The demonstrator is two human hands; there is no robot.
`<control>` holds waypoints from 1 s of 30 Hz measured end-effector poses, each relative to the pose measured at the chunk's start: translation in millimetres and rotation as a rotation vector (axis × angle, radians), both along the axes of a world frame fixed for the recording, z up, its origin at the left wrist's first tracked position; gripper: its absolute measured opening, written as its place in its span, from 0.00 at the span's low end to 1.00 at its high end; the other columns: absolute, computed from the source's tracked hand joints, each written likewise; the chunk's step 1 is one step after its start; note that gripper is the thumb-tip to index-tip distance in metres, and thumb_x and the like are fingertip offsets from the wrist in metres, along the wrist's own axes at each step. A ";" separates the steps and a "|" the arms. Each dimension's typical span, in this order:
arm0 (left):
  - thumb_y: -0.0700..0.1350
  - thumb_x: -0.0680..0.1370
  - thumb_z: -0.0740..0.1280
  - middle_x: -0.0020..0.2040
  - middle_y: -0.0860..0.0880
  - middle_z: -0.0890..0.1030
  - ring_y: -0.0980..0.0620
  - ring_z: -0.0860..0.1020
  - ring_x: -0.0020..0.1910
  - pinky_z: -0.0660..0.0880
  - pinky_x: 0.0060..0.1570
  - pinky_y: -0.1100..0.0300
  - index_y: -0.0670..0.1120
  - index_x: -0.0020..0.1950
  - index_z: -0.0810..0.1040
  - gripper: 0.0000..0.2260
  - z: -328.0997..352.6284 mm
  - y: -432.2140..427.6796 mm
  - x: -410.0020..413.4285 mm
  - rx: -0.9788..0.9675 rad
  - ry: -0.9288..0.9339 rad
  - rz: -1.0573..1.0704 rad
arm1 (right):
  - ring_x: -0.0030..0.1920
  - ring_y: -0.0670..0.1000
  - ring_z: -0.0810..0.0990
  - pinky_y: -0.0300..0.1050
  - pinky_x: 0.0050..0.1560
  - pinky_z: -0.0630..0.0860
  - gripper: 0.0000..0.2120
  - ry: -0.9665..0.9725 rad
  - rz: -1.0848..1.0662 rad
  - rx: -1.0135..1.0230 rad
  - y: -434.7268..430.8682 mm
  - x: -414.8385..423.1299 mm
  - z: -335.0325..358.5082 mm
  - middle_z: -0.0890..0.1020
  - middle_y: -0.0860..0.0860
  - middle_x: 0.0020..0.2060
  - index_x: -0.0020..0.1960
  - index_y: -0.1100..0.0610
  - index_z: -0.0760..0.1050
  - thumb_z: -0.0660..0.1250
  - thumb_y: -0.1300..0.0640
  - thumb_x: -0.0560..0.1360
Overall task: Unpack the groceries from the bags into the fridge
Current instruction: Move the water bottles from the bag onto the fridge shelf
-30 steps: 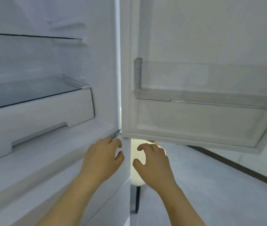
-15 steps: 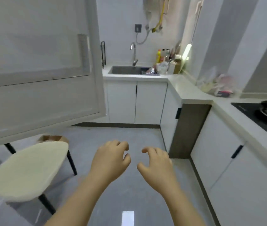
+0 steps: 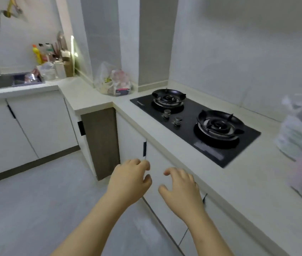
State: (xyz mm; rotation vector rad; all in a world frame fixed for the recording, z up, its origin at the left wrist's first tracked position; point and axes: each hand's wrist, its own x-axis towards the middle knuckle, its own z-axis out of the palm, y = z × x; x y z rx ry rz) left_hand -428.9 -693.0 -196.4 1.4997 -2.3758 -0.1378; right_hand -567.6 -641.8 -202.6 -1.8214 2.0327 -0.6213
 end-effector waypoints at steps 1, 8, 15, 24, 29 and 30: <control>0.51 0.80 0.56 0.57 0.53 0.75 0.52 0.72 0.55 0.68 0.49 0.61 0.52 0.64 0.70 0.14 -1.5 -8.5 -17.7 0.003 0.002 -0.043 | 0.66 0.47 0.62 0.43 0.67 0.59 0.19 -0.006 -0.048 0.006 -1.6 -15.0 -1.5 0.67 0.44 0.65 0.67 0.47 0.63 0.59 0.50 0.76; 0.51 0.79 0.56 0.57 0.53 0.75 0.52 0.72 0.56 0.69 0.50 0.61 0.51 0.64 0.70 0.14 -3.4 -71.9 -134.0 -0.008 0.028 -0.311 | 0.64 0.48 0.63 0.43 0.65 0.62 0.17 -0.015 -0.345 -0.021 -32.1 -109.2 -3.0 0.68 0.44 0.64 0.64 0.47 0.65 0.59 0.51 0.76; 0.50 0.78 0.57 0.51 0.54 0.76 0.53 0.72 0.50 0.69 0.45 0.61 0.51 0.61 0.71 0.13 5.2 -142.7 -230.1 -0.048 0.046 -0.541 | 0.64 0.49 0.65 0.42 0.62 0.62 0.17 0.040 -0.586 -0.054 -81.5 -181.5 8.7 0.69 0.44 0.63 0.64 0.47 0.66 0.60 0.51 0.75; 0.50 0.78 0.58 0.53 0.52 0.76 0.50 0.73 0.54 0.70 0.48 0.59 0.50 0.61 0.72 0.13 18.2 -170.5 -341.5 -0.046 0.051 -0.786 | 0.64 0.50 0.65 0.43 0.63 0.63 0.18 0.078 -0.842 -0.110 -83.4 -269.1 31.0 0.69 0.46 0.64 0.65 0.48 0.66 0.60 0.51 0.75; 0.51 0.78 0.58 0.54 0.52 0.76 0.50 0.72 0.55 0.71 0.51 0.58 0.51 0.63 0.71 0.14 33.1 -158.0 -406.0 -0.053 0.091 -0.854 | 0.66 0.49 0.63 0.43 0.63 0.61 0.19 0.080 -0.920 -0.170 -68.2 -323.8 47.3 0.69 0.45 0.63 0.65 0.47 0.66 0.61 0.51 0.75; 0.51 0.78 0.58 0.54 0.52 0.76 0.50 0.72 0.55 0.71 0.51 0.58 0.51 0.63 0.71 0.14 36.3 -154.0 -419.3 -0.054 0.102 -0.858 | 0.66 0.49 0.64 0.43 0.64 0.61 0.19 0.079 -0.927 -0.185 -64.7 -335.7 49.5 0.70 0.45 0.63 0.65 0.48 0.67 0.61 0.51 0.74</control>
